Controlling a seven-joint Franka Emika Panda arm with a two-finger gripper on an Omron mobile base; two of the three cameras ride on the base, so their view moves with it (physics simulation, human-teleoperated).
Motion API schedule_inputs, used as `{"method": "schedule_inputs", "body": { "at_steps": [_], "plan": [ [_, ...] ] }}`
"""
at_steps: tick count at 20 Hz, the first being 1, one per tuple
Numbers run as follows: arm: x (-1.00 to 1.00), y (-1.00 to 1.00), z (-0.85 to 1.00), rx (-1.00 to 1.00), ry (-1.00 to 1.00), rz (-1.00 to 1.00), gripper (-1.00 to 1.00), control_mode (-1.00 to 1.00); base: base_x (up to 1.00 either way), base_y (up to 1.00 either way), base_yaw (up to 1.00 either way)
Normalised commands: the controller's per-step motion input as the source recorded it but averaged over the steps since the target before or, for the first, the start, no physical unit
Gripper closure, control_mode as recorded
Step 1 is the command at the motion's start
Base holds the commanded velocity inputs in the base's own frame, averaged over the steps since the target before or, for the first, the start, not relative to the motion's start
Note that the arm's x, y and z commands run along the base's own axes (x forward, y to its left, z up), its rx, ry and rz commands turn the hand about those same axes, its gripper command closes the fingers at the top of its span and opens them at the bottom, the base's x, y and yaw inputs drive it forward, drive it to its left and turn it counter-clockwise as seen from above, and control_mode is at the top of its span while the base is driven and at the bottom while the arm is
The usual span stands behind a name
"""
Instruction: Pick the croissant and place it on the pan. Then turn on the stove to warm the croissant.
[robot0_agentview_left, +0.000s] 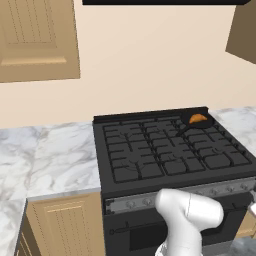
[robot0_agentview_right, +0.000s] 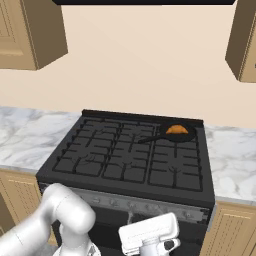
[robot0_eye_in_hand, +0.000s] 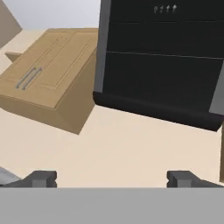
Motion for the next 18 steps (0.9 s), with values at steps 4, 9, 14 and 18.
{"method": "schedule_inputs", "body": {
  "at_steps": [4, 9, 14, 18],
  "plan": [
    [-0.06, -0.18, -0.28, 0.00, 0.00, -0.10, -1.00, -1.00, 0.00, 0.00, 0.00],
    [0.00, 0.00, -0.30, 0.00, 0.06, -0.04, -1.00, -1.00, 0.00, 0.00, 0.00],
    [0.00, 0.00, -0.28, 0.05, 0.13, -0.04, -1.00, -1.00, 0.00, 0.00, 0.00],
    [0.00, -0.02, -0.20, 0.13, 0.15, -0.03, -1.00, -1.00, 0.00, 0.00, 0.00]
  ]
}}
